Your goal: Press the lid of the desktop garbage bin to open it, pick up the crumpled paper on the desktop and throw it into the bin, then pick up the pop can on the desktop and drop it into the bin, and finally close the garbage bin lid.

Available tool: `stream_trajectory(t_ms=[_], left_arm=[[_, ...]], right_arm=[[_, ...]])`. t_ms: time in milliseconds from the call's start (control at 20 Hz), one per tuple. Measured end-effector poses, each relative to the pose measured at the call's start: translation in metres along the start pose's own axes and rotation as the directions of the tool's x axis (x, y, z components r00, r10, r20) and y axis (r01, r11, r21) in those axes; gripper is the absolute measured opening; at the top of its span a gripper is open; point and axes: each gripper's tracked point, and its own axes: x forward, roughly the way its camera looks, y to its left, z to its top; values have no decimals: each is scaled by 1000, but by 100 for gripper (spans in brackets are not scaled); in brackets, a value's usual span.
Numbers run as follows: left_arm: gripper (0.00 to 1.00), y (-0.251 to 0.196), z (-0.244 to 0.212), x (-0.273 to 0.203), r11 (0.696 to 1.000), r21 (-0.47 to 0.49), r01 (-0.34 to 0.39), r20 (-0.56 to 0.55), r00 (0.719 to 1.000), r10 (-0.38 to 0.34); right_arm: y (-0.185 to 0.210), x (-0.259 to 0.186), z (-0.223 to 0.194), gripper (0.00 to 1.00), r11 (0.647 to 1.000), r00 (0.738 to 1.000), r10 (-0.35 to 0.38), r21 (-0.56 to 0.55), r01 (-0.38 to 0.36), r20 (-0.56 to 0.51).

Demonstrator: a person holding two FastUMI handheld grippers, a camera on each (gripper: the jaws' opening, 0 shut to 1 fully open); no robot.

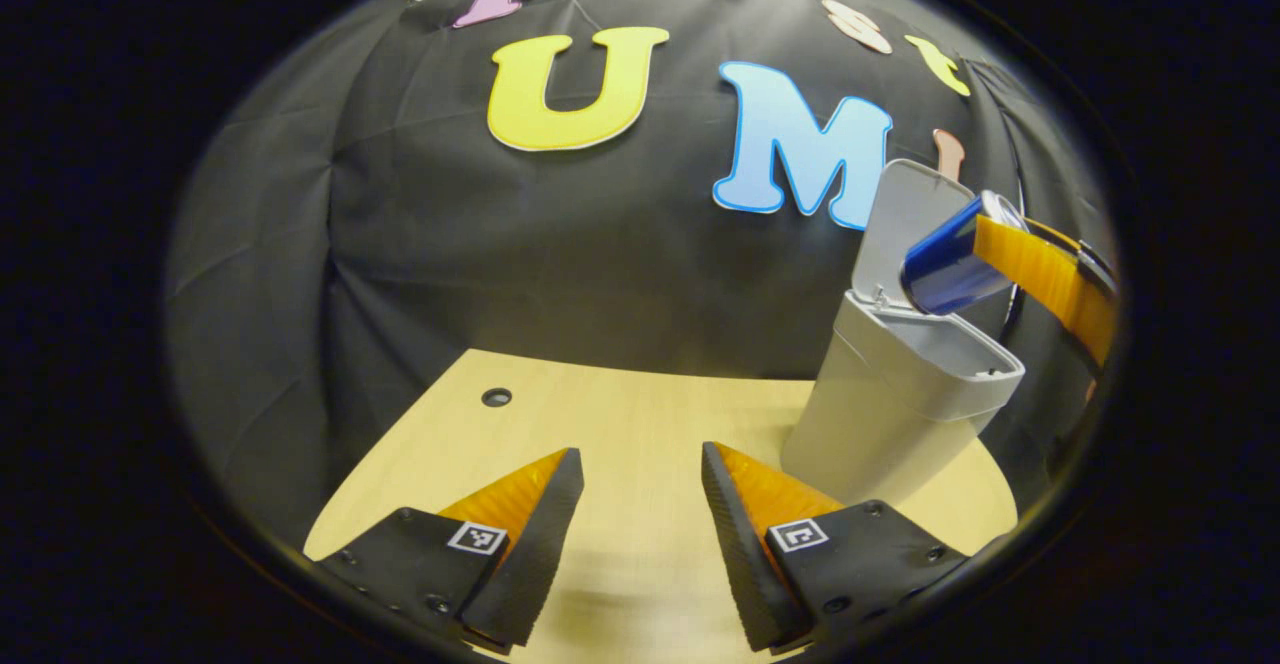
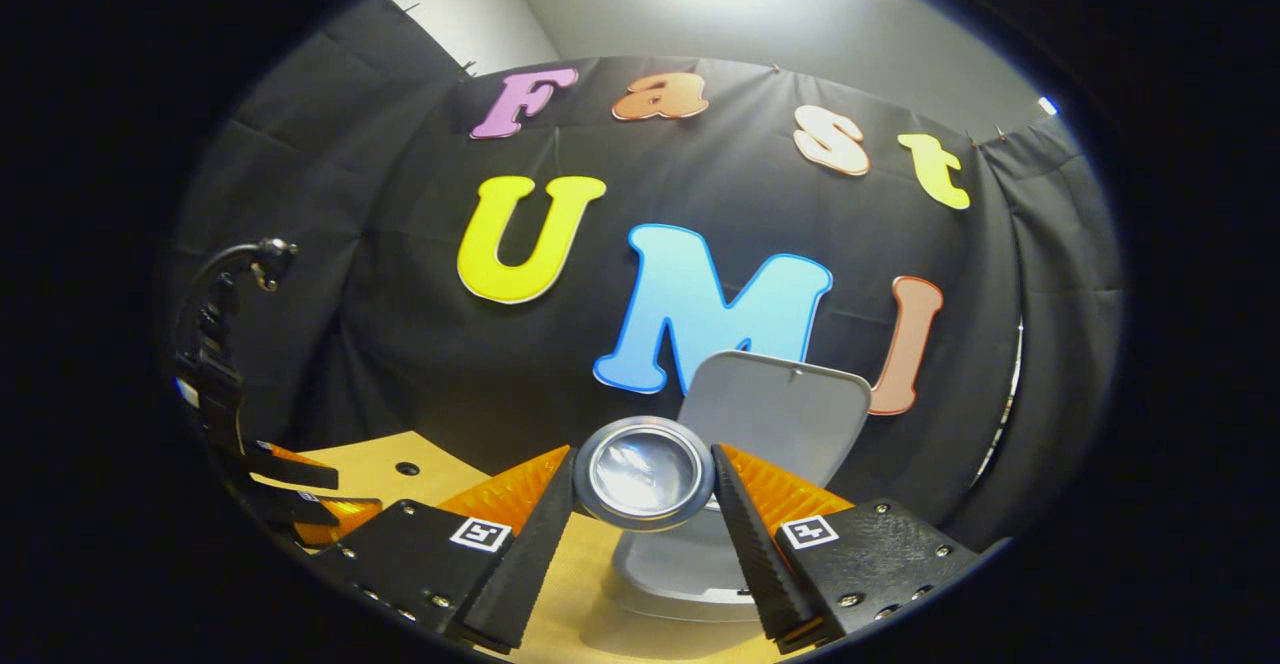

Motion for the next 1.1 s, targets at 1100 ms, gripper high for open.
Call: stream_trajectory(t_ms=[1100], left_arm=[[79, -1, -12, 3, 1000, -6, -6, -38, 999, 6]], right_arm=[[-116, 4, -135, 83, 947, 916, -189, 181, 265, -354]])
